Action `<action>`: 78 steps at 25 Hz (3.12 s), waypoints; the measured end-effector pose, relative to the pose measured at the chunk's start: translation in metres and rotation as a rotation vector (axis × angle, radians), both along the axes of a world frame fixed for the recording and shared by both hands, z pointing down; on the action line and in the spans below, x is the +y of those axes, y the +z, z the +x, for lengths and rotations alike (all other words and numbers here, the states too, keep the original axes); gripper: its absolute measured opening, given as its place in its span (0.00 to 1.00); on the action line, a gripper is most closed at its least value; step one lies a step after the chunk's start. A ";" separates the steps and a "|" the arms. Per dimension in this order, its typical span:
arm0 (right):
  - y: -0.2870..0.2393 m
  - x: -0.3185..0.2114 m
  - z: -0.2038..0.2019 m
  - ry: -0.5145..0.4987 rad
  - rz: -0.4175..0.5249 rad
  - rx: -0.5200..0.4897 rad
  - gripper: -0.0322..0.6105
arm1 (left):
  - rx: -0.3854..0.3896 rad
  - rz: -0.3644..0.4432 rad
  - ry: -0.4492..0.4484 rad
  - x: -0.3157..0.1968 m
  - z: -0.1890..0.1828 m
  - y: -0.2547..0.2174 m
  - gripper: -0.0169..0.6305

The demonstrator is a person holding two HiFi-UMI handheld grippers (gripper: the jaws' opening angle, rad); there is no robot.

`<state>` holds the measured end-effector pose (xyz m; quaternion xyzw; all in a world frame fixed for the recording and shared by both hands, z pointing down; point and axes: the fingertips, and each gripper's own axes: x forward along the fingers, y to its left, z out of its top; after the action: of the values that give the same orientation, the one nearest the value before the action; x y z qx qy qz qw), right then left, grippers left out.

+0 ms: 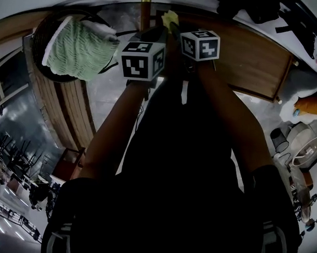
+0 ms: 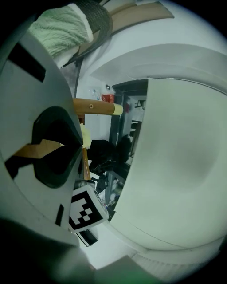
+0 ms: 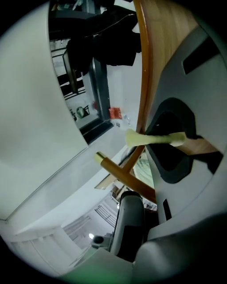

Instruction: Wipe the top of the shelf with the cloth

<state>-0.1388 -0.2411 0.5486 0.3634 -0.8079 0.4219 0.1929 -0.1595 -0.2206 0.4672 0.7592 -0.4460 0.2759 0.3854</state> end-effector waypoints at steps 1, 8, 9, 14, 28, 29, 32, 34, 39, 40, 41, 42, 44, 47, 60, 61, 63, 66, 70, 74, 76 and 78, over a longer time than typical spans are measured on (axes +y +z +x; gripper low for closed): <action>0.005 -0.002 -0.003 0.005 -0.007 -0.001 0.12 | -0.006 -0.004 -0.003 -0.001 -0.001 0.002 0.04; 0.045 -0.006 -0.008 -0.059 -0.069 0.089 0.12 | -0.002 -0.016 -0.016 -0.004 0.000 0.009 0.04; 0.048 -0.008 -0.006 -0.051 -0.076 0.103 0.12 | 0.001 -0.013 -0.015 -0.005 -0.001 0.009 0.04; 0.053 -0.012 0.002 -0.056 -0.057 0.156 0.12 | -0.008 -0.016 -0.012 -0.005 0.004 0.010 0.04; 0.059 -0.001 0.070 -0.035 -0.066 0.196 0.12 | -0.052 -0.067 -0.003 0.005 0.053 0.038 0.04; 0.059 0.000 0.077 -0.029 -0.068 0.198 0.12 | -0.055 -0.076 -0.001 0.007 0.057 0.043 0.04; 0.054 0.000 0.102 -0.014 -0.054 0.234 0.12 | -0.066 -0.098 0.018 0.015 0.071 0.058 0.04; 0.054 0.003 0.117 -0.002 -0.054 0.239 0.12 | -0.071 -0.111 0.031 0.020 0.082 0.066 0.04; 0.056 0.009 0.157 0.032 -0.053 0.240 0.12 | -0.064 -0.113 0.046 0.022 0.119 0.073 0.04; 0.058 0.011 0.165 0.039 -0.053 0.238 0.12 | -0.063 -0.110 0.051 0.022 0.127 0.073 0.04; 0.058 0.013 0.173 0.044 -0.052 0.240 0.12 | -0.063 -0.107 0.055 0.021 0.134 0.073 0.04; 0.057 0.014 0.181 0.047 -0.045 0.249 0.12 | -0.064 -0.104 0.058 0.021 0.142 0.074 0.04; 0.053 0.015 0.199 0.053 -0.031 0.267 0.12 | -0.065 -0.102 0.063 0.021 0.156 0.075 0.04; 0.051 0.018 0.227 0.073 -0.028 0.278 0.12 | -0.059 -0.105 0.072 0.021 0.180 0.077 0.04; 0.048 0.024 0.352 0.183 -0.019 0.332 0.12 | -0.035 -0.098 0.188 0.029 0.283 0.077 0.04; 0.048 0.025 0.360 0.190 -0.022 0.339 0.12 | -0.034 -0.098 0.195 0.029 0.289 0.078 0.04; 0.048 0.027 0.378 0.206 -0.028 0.352 0.12 | -0.031 -0.094 0.212 0.029 0.302 0.078 0.04; 0.044 0.031 0.409 0.240 -0.030 0.395 0.12 | -0.032 -0.090 0.252 0.032 0.320 0.078 0.04; 0.040 0.036 0.448 0.291 -0.035 0.443 0.12 | -0.027 -0.081 0.288 0.035 0.335 0.075 0.04; 0.039 0.042 0.483 0.380 -0.072 0.478 0.12 | -0.026 -0.079 0.304 0.044 0.338 0.071 0.04; 0.039 0.046 0.497 0.428 -0.090 0.492 0.12 | -0.025 -0.079 0.302 0.050 0.335 0.070 0.04; 0.037 0.049 0.510 0.471 -0.099 0.526 0.12 | -0.022 -0.076 0.296 0.054 0.331 0.068 0.04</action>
<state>0.3711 -0.1920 0.5854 0.6259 -0.6033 0.3856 0.3091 0.1713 -0.1662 0.5354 0.7986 -0.3226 0.3546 0.3639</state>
